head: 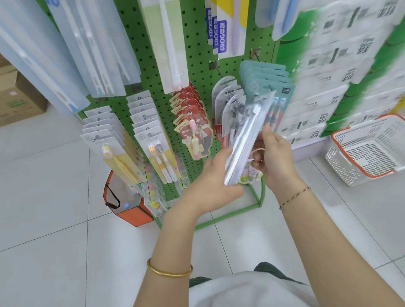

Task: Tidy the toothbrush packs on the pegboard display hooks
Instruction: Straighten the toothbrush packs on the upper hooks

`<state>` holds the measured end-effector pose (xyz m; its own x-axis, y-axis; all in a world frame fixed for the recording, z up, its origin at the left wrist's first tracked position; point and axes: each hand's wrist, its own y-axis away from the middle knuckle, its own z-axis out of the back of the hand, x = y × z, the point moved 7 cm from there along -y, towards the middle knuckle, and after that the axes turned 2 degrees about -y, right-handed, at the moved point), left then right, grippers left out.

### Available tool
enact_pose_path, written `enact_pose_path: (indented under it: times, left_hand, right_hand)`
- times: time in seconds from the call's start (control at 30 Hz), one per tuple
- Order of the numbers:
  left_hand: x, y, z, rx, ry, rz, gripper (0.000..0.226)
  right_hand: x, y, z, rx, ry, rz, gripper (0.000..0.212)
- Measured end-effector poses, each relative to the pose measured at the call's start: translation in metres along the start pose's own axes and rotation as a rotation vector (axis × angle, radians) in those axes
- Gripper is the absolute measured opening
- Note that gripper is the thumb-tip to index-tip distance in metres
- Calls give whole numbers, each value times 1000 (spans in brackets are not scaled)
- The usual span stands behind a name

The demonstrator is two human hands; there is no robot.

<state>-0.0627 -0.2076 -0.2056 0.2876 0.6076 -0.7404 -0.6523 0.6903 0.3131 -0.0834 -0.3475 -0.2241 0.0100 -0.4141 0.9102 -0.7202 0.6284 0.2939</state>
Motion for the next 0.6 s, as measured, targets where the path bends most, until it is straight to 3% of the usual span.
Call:
enact_pose_path:
  times: [0.1,0.23,0.3,0.47,0.6]
  left_hand:
    - [-13,5,3,42,341,-34,55]
    - [-13,8,6,54,679,41,52]
    - [-8,8,8,55,789,68,38]
    - [7,10,10,68,621,46,35]
    - [13,9,17,-64,503,58,21]
  right_hand:
    - [-2,-2,0,-9,82,14,27]
    - [-11,-2,-5,61,121,-11,23]
    - [-9,0,-8,92,104,10,24]
    - [-2,7,-10,105,141,46,33]
    - [-2,9,-17,170,159,47,24]
